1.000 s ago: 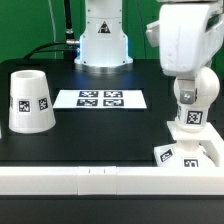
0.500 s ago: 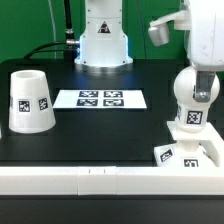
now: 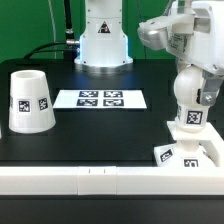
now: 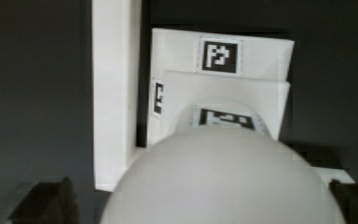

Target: Assemble lamp

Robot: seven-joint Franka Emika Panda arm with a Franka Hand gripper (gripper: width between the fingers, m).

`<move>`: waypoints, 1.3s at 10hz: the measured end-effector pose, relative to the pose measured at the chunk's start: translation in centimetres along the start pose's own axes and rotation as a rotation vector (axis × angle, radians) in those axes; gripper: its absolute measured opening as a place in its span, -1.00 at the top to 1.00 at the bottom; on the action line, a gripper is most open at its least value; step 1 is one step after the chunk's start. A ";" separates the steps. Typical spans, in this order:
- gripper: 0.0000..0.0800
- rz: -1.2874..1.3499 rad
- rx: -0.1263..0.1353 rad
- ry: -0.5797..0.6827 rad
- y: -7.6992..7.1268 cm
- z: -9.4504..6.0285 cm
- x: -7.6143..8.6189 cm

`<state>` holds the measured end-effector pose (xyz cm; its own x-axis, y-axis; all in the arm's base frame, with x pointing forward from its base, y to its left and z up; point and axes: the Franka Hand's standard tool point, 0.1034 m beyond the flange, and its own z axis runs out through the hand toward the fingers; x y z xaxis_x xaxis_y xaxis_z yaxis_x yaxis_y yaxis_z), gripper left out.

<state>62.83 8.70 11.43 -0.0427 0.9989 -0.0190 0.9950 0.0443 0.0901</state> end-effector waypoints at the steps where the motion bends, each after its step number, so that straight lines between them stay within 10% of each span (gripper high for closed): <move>1: -0.75 0.001 0.002 0.000 0.0 0.0 -0.1; 2: -0.44 0.001 0.002 0.000 0.0 0.0 -0.1; 13: -0.45 0.771 0.026 0.034 0.0 0.1 -0.5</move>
Offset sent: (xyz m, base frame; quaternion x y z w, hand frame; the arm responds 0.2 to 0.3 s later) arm 0.0000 0.0000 0.0000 0.0000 0.0000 0.0650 0.9979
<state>62.81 8.24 11.38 0.6611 0.7469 0.0708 0.7461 -0.6645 0.0422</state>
